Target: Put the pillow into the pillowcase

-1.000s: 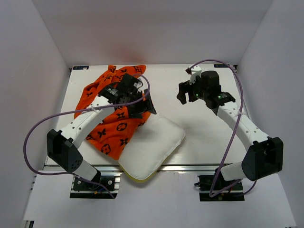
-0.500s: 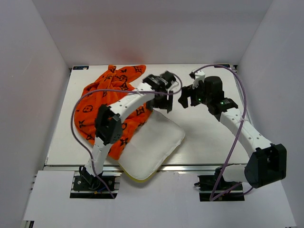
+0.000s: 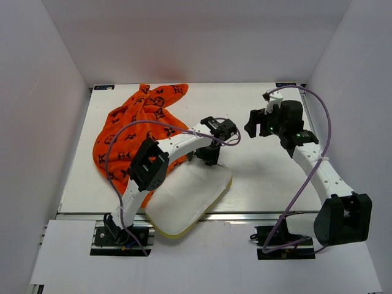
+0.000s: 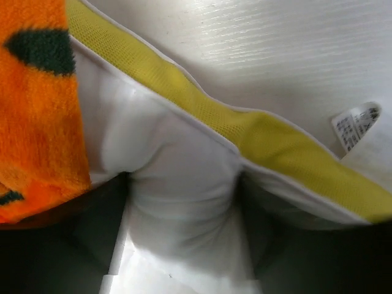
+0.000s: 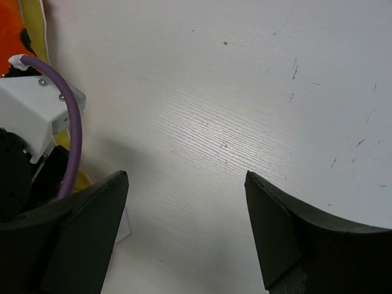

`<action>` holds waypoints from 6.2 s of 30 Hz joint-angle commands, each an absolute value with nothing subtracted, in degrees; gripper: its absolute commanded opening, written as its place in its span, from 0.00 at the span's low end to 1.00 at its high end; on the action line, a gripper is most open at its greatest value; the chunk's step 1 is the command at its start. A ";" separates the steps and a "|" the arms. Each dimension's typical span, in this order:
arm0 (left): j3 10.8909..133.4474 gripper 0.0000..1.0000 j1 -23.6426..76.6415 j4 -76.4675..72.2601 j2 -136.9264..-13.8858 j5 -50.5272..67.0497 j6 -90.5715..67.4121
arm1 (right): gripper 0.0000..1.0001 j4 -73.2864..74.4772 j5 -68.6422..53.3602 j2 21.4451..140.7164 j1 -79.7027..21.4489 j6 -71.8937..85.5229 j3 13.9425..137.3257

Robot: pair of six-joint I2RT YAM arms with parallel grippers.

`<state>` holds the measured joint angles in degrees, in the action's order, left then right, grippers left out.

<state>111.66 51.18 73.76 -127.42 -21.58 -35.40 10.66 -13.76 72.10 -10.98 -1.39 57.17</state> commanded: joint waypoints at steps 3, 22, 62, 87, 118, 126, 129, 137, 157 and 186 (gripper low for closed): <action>108.99 0.47 50.71 75.15 -129.21 -25.13 -35.59 | 0.82 8.35 -15.73 68.03 -10.28 -0.70 55.29; 139.29 0.00 39.73 20.43 -118.56 36.18 -36.64 | 0.82 7.21 -15.30 64.34 -4.84 2.63 55.55; 35.68 0.00 14.94 12.31 -50.97 28.74 -44.47 | 0.89 -11.97 -22.86 110.46 -27.51 -1.58 100.31; 39.19 0.00 13.80 9.49 -57.39 25.76 -45.88 | 0.03 -26.72 -33.56 107.34 -32.78 -5.71 93.98; 41.83 0.00 22.67 0.44 -71.88 46.85 -39.20 | 0.00 -6.51 -27.03 97.90 -31.81 -5.28 96.31; 51.74 0.00 24.08 -0.26 -82.79 43.69 -36.48 | 0.00 2.02 -49.18 91.34 -35.51 -14.84 95.38; 54.05 0.00 21.11 2.11 -83.32 42.98 -36.47 | 0.00 11.28 -55.78 84.13 -34.98 -25.54 91.86; 51.42 0.00 5.12 -6.40 -77.87 45.43 -43.58 | 0.00 35.67 -53.36 70.06 -30.68 -49.55 79.83; 50.98 0.00 3.16 -19.57 -80.33 49.57 -52.11 | 0.00 25.50 -25.78 72.96 -29.51 -40.24 56.44; 40.78 0.00 22.94 -20.39 -74.88 49.83 -48.60 | 0.88 23.82 5.27 68.01 -27.77 -16.34 85.79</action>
